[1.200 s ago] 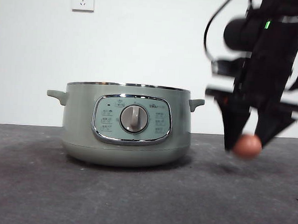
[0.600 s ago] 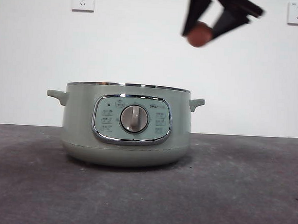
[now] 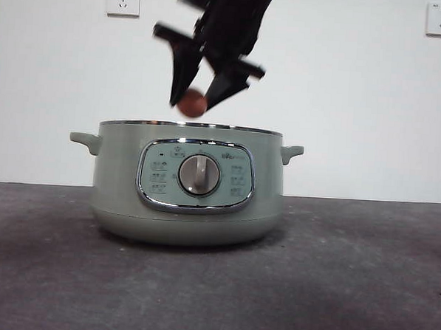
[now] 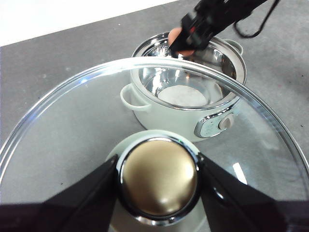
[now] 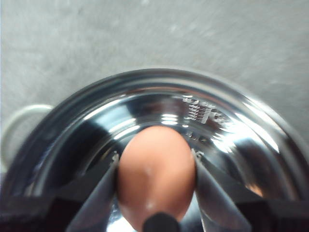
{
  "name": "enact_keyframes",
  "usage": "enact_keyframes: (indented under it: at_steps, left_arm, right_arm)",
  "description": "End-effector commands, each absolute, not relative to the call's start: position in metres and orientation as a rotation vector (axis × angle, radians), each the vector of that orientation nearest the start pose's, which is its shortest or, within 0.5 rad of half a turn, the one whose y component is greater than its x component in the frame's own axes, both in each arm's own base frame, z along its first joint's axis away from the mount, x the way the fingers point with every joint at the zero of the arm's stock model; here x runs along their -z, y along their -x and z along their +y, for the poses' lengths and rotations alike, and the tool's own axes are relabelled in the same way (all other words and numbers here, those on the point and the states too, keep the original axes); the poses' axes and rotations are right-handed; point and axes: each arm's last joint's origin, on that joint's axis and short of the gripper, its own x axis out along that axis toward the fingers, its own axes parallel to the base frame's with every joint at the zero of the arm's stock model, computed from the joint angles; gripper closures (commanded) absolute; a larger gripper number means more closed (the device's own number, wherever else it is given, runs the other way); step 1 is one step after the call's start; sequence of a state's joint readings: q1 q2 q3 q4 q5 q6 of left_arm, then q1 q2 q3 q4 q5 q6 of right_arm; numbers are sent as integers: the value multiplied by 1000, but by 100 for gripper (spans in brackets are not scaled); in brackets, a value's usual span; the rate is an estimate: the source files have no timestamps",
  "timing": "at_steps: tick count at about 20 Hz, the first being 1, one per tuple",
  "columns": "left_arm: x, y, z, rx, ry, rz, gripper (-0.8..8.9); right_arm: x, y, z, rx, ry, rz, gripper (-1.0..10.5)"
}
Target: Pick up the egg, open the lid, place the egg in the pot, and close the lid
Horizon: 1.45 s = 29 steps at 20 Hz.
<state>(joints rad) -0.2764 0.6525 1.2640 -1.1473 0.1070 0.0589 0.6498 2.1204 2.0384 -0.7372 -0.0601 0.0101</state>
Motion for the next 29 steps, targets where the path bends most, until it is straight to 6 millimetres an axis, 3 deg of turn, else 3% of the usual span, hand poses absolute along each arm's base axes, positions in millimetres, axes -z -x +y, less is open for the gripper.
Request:
enact_keyframes:
  at_steps: [1, 3, 7, 12, 17, 18, 20, 21, 23, 25, 29]
  left_arm:
    - [-411, -53, -18, 391, -92, 469, 822]
    - [-410, -53, -18, 391, -95, 478, 822]
    - [-410, -52, -18, 392, -99, 486, 822]
    - [-409, -52, -18, 393, -100, 490, 822]
    - [-409, -52, -18, 394, -104, 491, 822]
    - [-409, -52, -18, 394, -104, 490, 822]
    - [-409, -52, -18, 394, -104, 490, 822]
    - [-409, -52, -18, 394, -104, 490, 822]
    - [-409, -52, -18, 393, -104, 490, 822]
    - [-409, -52, -18, 394, -103, 489, 822]
    - [-413, -60, -20, 395, -105, 460, 822]
  right_arm:
    - [-269, -383, 297, -671, 274, 866, 959]
    - [-248, -387, 300, -666, 295, 920, 959]
    - [-227, -389, 302, -658, 316, 988, 959]
    - [-213, -386, 304, -649, 354, 1060, 959]
    - [-211, -384, 305, -650, 368, 1070, 940]
    - [-211, -384, 305, -649, 366, 1072, 881]
    - [-211, -383, 305, -647, 366, 1078, 610]
    - [-213, -383, 305, -648, 365, 1075, 526]
    - [-223, -380, 305, -649, 356, 1062, 504]
    - [-250, -376, 303, -652, 347, 1038, 504]
    - [-342, -343, 276, -666, 318, 941, 506]
